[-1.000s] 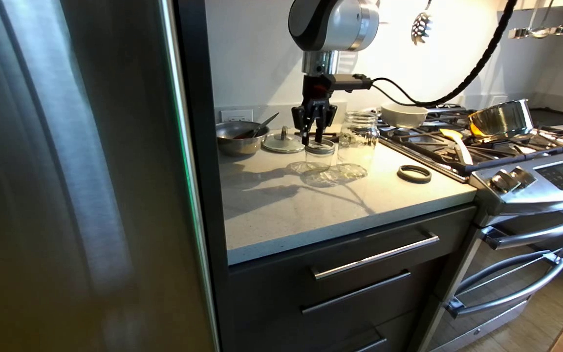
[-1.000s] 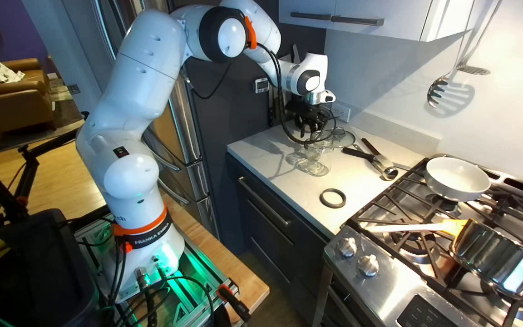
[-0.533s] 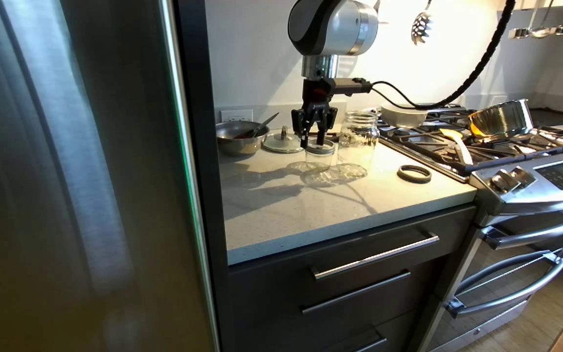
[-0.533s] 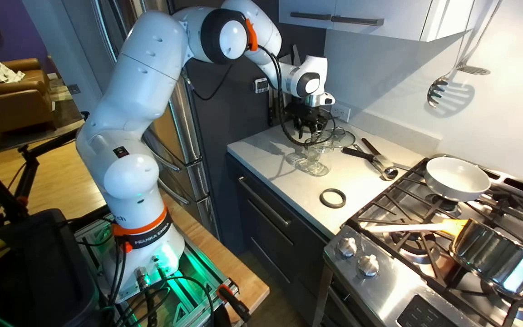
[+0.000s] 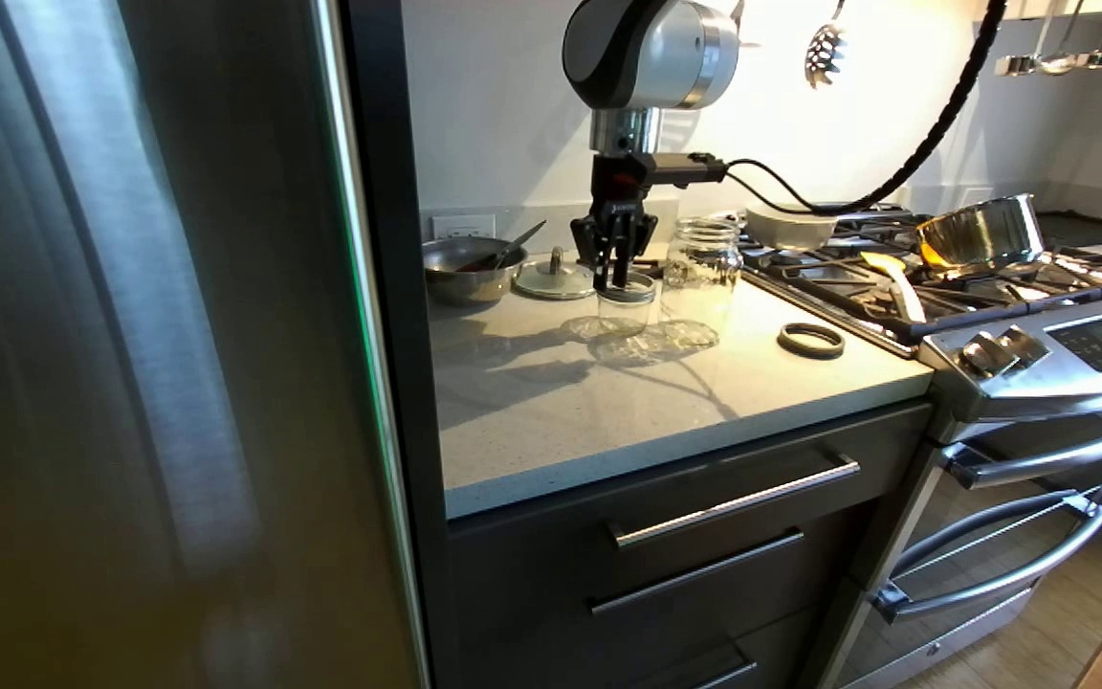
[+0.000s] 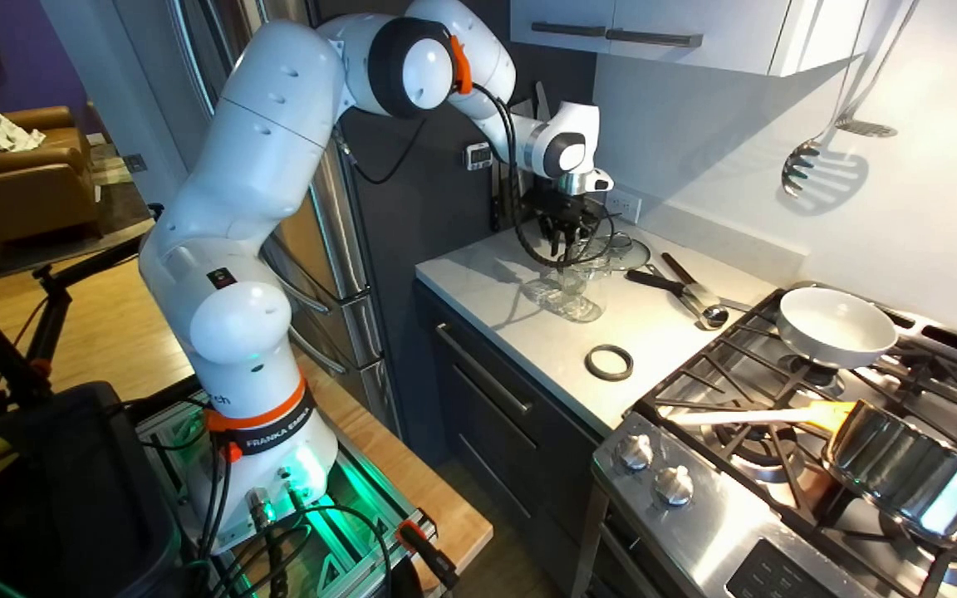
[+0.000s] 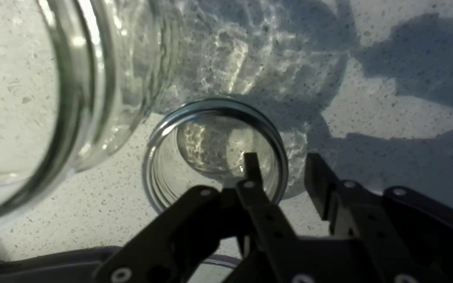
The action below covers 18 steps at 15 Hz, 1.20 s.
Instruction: Remove the lids from the big and small jug
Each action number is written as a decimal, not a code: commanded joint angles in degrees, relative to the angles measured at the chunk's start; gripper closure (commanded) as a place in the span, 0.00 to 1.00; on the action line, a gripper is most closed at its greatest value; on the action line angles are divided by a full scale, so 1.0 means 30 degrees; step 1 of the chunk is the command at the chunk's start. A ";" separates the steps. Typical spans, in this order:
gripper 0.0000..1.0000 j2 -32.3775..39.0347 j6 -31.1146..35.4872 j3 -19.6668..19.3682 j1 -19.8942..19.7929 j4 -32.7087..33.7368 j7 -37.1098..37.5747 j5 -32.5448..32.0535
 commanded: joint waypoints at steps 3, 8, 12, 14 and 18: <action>0.81 0.0194 -0.0248 0.0131 -0.0109 0.0210 -0.0131 -0.0034; 0.94 0.0241 -0.0274 0.0103 -0.0074 0.0240 -0.0113 -0.0099; 0.92 0.0206 -0.0293 0.0098 -0.0032 0.0267 -0.0041 -0.0111; 0.93 0.0230 -0.0336 0.0134 -0.0037 0.0318 -0.0095 -0.0093; 0.77 0.0110 -0.0518 0.0086 0.0054 0.0327 -0.0074 -0.0252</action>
